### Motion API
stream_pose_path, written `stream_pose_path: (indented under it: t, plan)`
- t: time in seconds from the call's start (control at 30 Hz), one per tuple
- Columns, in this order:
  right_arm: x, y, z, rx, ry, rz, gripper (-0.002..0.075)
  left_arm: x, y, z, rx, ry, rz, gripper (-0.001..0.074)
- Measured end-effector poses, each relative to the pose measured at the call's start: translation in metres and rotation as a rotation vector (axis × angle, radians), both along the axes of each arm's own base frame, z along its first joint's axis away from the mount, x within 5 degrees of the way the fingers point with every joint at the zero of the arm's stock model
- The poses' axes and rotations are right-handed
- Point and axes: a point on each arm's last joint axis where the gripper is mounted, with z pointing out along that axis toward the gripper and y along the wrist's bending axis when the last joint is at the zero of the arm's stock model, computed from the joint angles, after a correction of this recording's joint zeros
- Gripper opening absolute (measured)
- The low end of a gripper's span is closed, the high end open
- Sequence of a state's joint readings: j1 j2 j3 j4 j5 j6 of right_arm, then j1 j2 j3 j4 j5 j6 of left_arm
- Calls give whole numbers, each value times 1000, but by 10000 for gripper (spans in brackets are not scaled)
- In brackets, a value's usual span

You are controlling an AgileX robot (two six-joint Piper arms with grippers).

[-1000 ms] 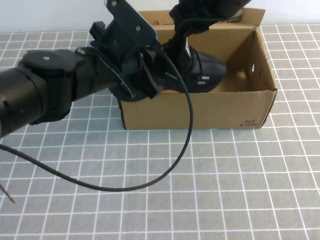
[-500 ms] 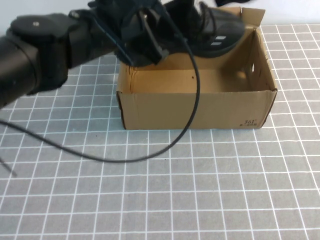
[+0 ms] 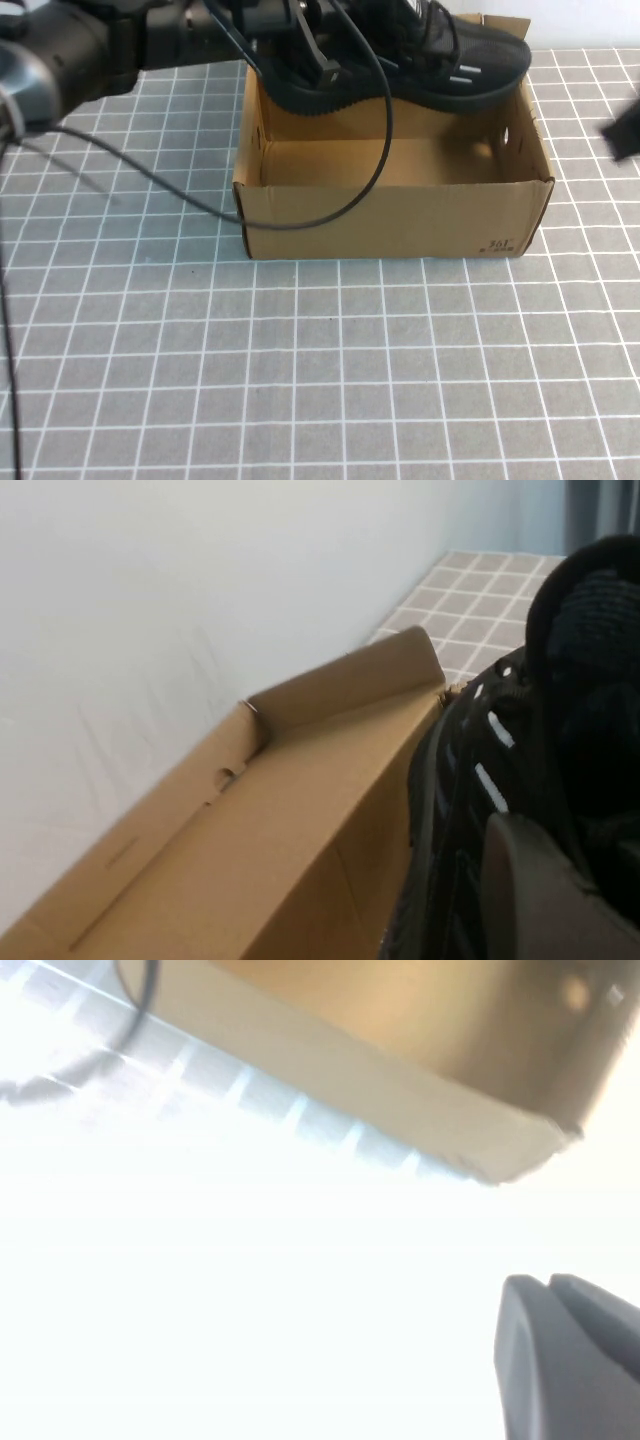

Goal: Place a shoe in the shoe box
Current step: Adjust the shoe

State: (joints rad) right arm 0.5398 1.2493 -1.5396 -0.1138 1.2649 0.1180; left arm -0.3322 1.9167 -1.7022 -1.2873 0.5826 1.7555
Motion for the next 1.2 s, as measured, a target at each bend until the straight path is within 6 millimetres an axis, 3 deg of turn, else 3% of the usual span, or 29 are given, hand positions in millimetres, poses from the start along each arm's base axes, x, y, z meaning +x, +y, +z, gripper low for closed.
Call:
stream_pose_path:
  t: [0.23, 0.43, 0.8, 1.2]
  plan:
    - [-45, -30, -6, 34, -23, -71, -16, 42, -6, -44, 30, 75, -33, 43]
    - [-67, -43, -7, 83, -36, -111, -16, 56, -10, -73, 38, 115, -30, 43]
    - [-69, -45, -9, 87, -35, -115, -16, 71, -11, -121, 76, 155, -10, 43]
    - [-59, -37, -15, 77, 10, -110, -16, 82, -12, -132, 16, 54, 4, 42]
